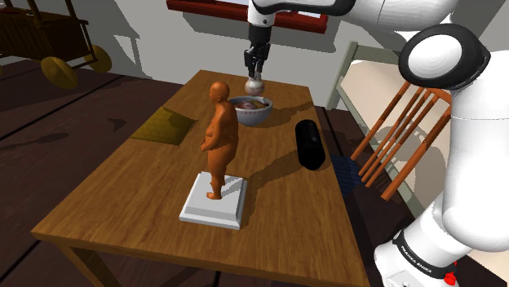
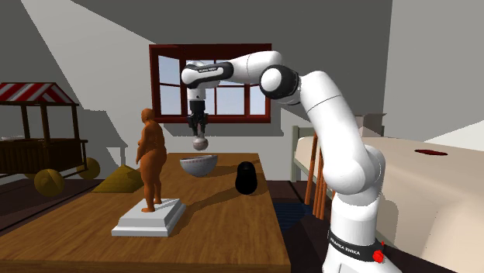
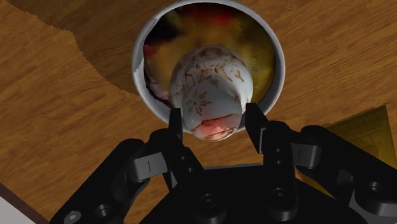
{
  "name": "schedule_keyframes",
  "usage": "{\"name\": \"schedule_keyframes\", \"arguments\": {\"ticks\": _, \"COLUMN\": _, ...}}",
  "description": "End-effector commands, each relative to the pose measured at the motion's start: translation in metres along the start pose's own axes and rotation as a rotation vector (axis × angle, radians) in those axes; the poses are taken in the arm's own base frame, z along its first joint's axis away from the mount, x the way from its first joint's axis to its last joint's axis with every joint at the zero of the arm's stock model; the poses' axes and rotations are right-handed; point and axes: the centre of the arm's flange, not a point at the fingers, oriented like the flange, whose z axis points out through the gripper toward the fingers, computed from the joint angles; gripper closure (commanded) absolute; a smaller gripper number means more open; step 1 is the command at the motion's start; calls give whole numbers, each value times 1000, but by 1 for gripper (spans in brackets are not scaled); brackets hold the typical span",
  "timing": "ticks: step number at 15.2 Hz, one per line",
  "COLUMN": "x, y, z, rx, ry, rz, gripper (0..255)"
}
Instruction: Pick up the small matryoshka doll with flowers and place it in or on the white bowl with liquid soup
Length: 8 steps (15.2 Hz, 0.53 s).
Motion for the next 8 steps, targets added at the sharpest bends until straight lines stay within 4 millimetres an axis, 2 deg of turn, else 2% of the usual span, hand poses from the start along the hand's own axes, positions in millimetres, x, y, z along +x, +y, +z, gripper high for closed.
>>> {"name": "schedule_keyframes", "arguments": {"ticks": 1, "x": 0, "y": -1, "z": 10, "rx": 0, "ry": 1, "rz": 0, "gripper": 255}}
{"name": "schedule_keyframes", "arguments": {"ticks": 8, "x": -2, "y": -5, "z": 47, "rx": 0, "ry": 1, "rz": 0, "gripper": 255}}
